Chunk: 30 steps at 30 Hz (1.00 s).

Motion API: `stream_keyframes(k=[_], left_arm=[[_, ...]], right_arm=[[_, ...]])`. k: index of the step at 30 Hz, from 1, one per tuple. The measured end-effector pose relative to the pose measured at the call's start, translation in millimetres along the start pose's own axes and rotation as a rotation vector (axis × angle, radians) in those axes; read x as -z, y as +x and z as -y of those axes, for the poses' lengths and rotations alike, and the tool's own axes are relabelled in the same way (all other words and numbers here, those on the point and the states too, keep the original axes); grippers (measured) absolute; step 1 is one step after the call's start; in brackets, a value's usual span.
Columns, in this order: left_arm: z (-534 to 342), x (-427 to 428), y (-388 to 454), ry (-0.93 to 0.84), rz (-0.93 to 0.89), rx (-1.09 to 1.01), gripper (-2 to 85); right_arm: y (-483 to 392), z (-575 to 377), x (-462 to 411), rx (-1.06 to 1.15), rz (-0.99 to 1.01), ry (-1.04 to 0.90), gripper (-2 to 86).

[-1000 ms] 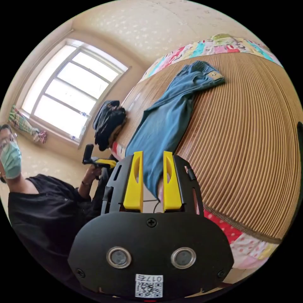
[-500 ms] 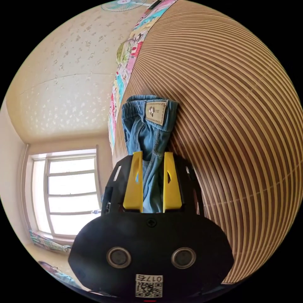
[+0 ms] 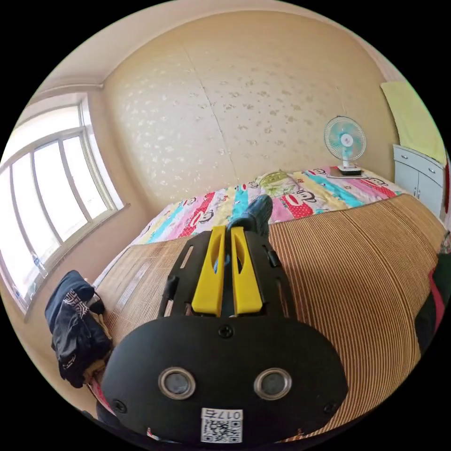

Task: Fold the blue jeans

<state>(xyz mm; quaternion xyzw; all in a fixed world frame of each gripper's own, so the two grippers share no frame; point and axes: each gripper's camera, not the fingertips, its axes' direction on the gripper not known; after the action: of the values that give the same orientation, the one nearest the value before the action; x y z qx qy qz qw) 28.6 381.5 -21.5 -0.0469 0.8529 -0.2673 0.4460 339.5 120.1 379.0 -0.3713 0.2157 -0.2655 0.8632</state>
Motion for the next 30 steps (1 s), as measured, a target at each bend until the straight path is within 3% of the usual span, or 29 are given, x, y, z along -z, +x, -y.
stream_keyframes(k=[4, 6, 10, 16, 23, 28, 30], left_arm=[[-5, 1, -2, 0.006, 0.003, 0.008, 6.4], [-8, 5, -5, 0.018, 0.011, 0.014, 6.4], [-17, 20, -16, 0.087, 0.021, 0.035, 6.5], [-4, 42, -22, 0.179, 0.091, -0.005, 8.4], [27, 30, -17, 0.193, 0.159, -0.065, 8.6], [28, 18, -14, 0.197, 0.248, -0.08, 4.9], [29, 19, -21, 0.196, 0.206, -0.063, 3.8]], right_arm=[[-25, -15, -138, 0.151, 0.156, -0.447, 7.3], [-24, -28, -154, 0.129, 0.195, -0.518, 8.7], [-24, -62, -103, 0.142, 0.412, -0.504, 10.4], [18, -173, 37, 0.158, 0.532, -0.613, 10.1], [74, -304, 182, -0.051, 0.444, -0.676, 9.1], [64, -337, 207, -0.067, 0.277, -0.621, 7.6], [60, -338, 206, -0.084, 0.285, -0.597, 6.8]])
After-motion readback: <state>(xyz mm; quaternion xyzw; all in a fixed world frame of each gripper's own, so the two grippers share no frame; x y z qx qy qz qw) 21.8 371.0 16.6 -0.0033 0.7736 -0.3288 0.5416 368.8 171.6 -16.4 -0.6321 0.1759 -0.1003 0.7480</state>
